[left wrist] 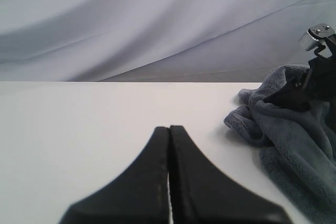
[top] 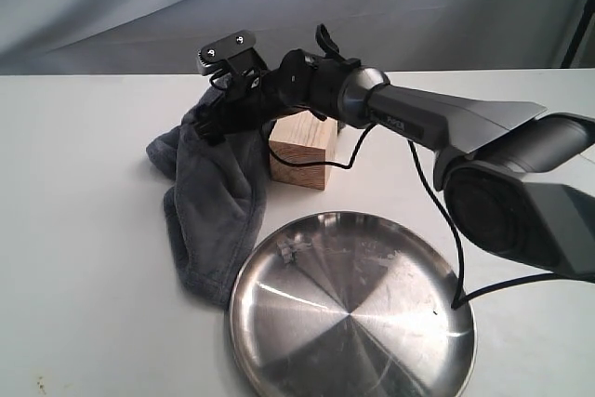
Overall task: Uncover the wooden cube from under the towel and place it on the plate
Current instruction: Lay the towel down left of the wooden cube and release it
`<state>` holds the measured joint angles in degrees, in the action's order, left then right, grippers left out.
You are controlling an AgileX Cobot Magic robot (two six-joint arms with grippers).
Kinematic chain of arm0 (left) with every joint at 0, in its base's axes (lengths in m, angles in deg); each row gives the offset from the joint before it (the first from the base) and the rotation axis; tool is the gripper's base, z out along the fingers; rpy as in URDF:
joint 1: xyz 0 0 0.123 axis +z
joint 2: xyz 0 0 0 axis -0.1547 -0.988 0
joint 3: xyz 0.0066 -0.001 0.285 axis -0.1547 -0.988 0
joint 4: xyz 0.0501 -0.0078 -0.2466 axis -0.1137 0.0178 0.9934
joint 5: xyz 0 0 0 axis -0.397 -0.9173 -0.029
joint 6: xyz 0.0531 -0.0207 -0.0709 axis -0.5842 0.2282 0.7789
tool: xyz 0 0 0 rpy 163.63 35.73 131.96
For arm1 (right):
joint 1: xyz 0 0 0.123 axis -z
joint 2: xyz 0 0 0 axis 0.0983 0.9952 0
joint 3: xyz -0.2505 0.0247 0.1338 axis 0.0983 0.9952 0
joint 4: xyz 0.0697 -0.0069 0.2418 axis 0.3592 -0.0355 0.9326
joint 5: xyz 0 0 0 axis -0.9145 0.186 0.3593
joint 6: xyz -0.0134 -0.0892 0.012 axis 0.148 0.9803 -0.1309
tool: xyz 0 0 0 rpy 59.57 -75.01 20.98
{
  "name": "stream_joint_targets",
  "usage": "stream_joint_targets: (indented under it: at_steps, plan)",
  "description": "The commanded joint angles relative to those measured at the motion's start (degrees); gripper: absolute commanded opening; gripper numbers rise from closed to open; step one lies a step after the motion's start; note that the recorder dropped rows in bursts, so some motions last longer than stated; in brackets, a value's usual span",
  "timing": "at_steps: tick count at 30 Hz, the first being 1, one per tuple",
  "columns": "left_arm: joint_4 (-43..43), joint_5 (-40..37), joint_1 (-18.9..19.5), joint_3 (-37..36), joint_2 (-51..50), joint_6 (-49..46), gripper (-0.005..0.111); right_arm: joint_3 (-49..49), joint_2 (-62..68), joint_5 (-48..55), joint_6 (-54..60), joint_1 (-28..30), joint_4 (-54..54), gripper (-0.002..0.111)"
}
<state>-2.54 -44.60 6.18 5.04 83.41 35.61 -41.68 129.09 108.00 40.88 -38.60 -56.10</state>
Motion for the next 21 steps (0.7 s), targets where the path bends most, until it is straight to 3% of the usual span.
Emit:
stream_joint_targets:
  at_steps: [1,5,21]
  plan:
    - [-0.1,0.3,0.2,-0.2,0.2,0.0,0.0,-0.4,-1.8,1.3,-0.1,0.3,-0.2,0.09]
    - [-0.1,0.3,0.2,-0.2,0.2,0.0,0.0,-0.4,-3.8,3.2,-0.1,0.3,0.5,0.095]
    - [-0.1,0.3,0.2,-0.2,0.2,0.0,0.0,-0.4,-11.0,13.0,-0.1,0.3,-4.8,0.095]
